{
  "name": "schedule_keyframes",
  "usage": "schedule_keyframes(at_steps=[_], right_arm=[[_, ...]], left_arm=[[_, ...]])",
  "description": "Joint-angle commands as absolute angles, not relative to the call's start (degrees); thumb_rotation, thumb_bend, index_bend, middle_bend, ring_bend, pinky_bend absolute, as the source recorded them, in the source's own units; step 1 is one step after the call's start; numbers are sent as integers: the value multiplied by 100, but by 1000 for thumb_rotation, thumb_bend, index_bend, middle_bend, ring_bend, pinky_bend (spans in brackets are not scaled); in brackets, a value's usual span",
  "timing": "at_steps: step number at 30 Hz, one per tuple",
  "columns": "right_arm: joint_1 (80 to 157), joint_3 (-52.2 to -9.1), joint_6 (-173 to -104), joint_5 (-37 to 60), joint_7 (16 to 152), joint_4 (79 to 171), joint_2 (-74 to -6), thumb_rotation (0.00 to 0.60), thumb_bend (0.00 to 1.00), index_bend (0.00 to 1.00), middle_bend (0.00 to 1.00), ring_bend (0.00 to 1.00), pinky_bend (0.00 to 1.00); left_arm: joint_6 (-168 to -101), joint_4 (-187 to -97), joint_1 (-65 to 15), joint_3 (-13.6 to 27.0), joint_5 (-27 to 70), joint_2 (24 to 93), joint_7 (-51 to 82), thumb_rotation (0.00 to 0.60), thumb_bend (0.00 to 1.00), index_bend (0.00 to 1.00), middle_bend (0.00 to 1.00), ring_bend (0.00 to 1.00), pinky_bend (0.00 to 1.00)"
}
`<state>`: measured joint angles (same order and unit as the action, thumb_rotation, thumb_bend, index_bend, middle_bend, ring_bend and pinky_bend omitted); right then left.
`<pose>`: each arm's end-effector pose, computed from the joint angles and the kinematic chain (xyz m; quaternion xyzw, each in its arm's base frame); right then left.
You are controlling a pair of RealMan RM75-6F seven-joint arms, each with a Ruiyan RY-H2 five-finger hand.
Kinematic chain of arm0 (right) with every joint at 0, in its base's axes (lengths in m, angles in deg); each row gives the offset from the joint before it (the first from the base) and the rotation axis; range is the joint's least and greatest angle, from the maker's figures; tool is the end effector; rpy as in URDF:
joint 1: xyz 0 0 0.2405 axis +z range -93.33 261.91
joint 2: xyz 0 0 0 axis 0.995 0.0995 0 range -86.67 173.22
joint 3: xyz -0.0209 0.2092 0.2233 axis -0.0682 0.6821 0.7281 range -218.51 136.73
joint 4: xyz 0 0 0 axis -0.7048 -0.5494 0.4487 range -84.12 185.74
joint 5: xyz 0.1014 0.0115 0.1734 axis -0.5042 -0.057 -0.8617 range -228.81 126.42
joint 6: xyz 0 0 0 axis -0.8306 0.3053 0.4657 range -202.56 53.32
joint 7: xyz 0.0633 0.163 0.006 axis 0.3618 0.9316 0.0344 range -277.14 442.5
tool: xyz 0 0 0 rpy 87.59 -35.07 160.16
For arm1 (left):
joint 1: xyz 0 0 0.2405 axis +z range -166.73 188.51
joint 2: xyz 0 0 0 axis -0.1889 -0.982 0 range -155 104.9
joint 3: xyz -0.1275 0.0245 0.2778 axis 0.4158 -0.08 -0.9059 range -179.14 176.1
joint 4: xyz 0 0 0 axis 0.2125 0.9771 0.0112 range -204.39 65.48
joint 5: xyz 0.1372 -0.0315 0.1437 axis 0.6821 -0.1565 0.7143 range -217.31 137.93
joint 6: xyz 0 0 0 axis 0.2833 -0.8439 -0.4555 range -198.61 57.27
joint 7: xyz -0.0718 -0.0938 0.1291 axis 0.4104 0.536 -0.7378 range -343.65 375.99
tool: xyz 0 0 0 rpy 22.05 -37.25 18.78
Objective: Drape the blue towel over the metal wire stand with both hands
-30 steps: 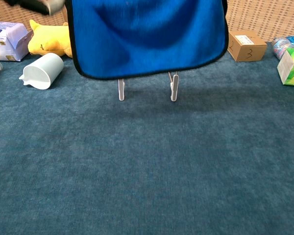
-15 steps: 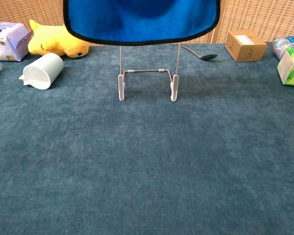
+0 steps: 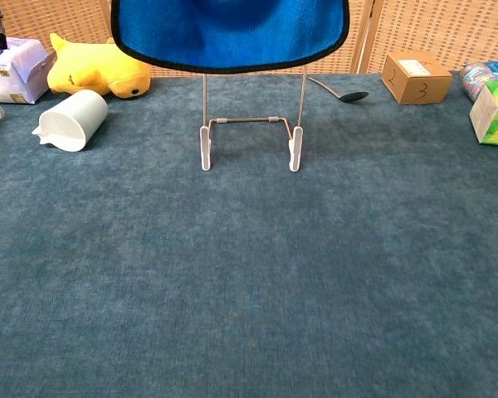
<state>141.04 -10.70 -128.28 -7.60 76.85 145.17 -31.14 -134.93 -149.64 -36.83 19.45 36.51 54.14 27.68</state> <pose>-0.0346 -0.4919 0.1315 0.5885 -0.4599 0.5661 0.3489 -0.1065 0.4714 0.1230 -0.6226 -0.3335 -0.6068 0.3645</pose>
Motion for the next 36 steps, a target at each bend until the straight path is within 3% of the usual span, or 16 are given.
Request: schedule_keyframes(at_steps=[1, 36], right_arm=[[14192, -1108, -12779, -840, 7664, 14354, -3209, 600, 428, 1000, 520, 276, 166], [14471, -1565, -12471, -1062, 7630, 13044, -4024, 600, 428, 1000, 521, 276, 166]], left_arm=[[-13430, -14804, -3738, 1930, 3615, 5505, 2822, 600, 655, 803, 489, 330, 128], [-13071, -13221, -3938, 1596, 3554, 6496, 3394, 600, 637, 802, 482, 325, 119]])
